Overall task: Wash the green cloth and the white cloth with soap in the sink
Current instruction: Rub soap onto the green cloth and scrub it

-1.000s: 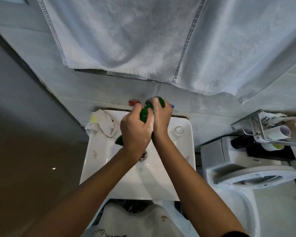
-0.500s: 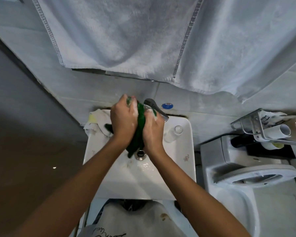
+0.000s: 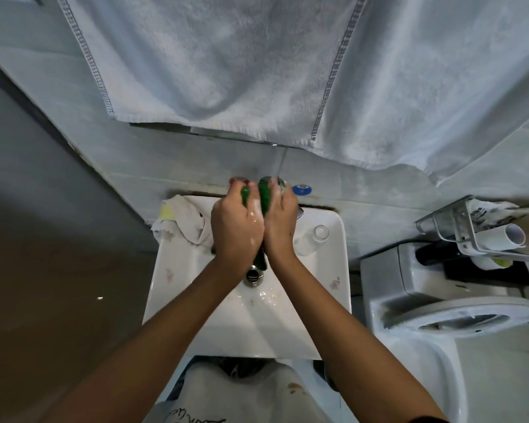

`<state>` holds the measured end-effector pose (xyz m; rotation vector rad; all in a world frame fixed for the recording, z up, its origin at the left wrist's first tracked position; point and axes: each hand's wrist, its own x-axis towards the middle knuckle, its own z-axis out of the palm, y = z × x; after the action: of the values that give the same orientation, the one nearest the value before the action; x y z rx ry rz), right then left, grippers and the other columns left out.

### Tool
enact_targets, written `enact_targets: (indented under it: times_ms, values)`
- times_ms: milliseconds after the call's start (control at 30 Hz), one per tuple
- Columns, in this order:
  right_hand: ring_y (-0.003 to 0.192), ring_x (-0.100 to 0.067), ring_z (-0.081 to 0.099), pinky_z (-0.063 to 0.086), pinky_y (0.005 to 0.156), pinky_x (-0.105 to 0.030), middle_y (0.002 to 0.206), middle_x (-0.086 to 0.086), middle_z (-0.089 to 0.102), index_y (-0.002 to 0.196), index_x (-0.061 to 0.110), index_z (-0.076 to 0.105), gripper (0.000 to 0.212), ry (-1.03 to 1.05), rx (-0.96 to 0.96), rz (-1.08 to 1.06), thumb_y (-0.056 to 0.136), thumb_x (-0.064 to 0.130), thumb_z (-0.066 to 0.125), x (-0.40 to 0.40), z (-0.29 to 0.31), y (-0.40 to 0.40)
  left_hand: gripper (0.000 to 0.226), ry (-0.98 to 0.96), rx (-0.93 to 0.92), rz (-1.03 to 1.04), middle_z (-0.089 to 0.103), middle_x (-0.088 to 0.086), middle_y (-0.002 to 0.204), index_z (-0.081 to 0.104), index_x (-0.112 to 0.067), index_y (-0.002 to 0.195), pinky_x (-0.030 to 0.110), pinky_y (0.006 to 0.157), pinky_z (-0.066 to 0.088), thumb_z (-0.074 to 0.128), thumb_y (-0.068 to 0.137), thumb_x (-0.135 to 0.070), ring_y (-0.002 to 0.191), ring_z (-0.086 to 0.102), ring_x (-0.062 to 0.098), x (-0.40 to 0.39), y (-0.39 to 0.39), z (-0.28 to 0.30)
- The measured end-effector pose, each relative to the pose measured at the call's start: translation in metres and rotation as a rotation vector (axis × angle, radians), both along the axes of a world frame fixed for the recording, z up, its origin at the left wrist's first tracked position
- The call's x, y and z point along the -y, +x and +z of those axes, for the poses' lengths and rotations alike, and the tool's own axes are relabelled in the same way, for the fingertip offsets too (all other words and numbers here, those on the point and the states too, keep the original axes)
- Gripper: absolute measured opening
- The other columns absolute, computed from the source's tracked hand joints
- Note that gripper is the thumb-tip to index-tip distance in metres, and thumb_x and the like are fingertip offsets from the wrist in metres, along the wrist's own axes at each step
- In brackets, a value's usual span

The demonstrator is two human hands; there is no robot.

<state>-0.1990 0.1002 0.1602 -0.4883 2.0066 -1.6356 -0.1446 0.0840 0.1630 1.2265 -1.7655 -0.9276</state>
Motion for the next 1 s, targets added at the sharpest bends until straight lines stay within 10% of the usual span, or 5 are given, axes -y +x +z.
enact_targets:
  times_ms: [300, 633, 767, 1000]
  values:
    - [0.082, 0.010, 0.059, 0.049, 0.073, -0.013, 0.092, 0.007, 0.057, 0.104, 0.018, 0.047, 0.016, -0.126, 0.077, 0.227, 0.096, 0.005, 0.052, -0.035, -0.004, 0.005, 0.026, 0.185, 0.021, -0.109, 0.058, -0.006, 0.070, 0.054, -0.015, 0.082, 0.035, 0.066, 0.052, 0.058, 0.090, -0.040, 0.070, 0.060, 0.014, 0.035, 0.022, -0.005]
    - [0.100, -0.023, 0.062, 0.057, 0.083, -0.036, 0.102, -0.007, 0.060, 0.096, 0.028, 0.046, 0.037, -0.084, 0.011, 0.402, 0.086, -0.003, 0.065, -0.048, 0.005, -0.029, 0.045, 0.459, 0.323, -0.676, 0.060, -0.004, 0.105, 0.054, -0.019, 0.123, 0.010, 0.069, 0.047, 0.070, 0.082, -0.010, 0.089, 0.059, 0.007, 0.058, 0.057, 0.014]
    - [0.105, -0.023, 0.061, 0.057, 0.084, -0.029, 0.107, -0.007, 0.060, 0.097, 0.029, 0.045, 0.039, -0.055, -0.071, 0.428, 0.086, -0.003, 0.065, -0.046, 0.008, -0.033, 0.012, 0.516, 0.539, -0.832, 0.065, 0.001, 0.080, 0.062, -0.019, 0.090, 0.025, 0.059, 0.051, 0.070, 0.083, -0.023, 0.074, 0.064, 0.018, 0.062, 0.062, 0.019]
    - [0.099, -0.008, 0.057, 0.055, 0.078, -0.019, 0.102, 0.009, 0.054, 0.103, 0.030, 0.032, 0.043, 0.186, -0.182, 0.614, 0.087, 0.011, 0.068, -0.050, 0.007, -0.041, 0.026, 0.404, 0.653, -0.792, 0.057, -0.004, 0.080, 0.045, -0.028, 0.081, 0.025, 0.059, 0.041, 0.070, 0.082, -0.020, 0.076, 0.058, 0.014, 0.059, 0.061, 0.014]
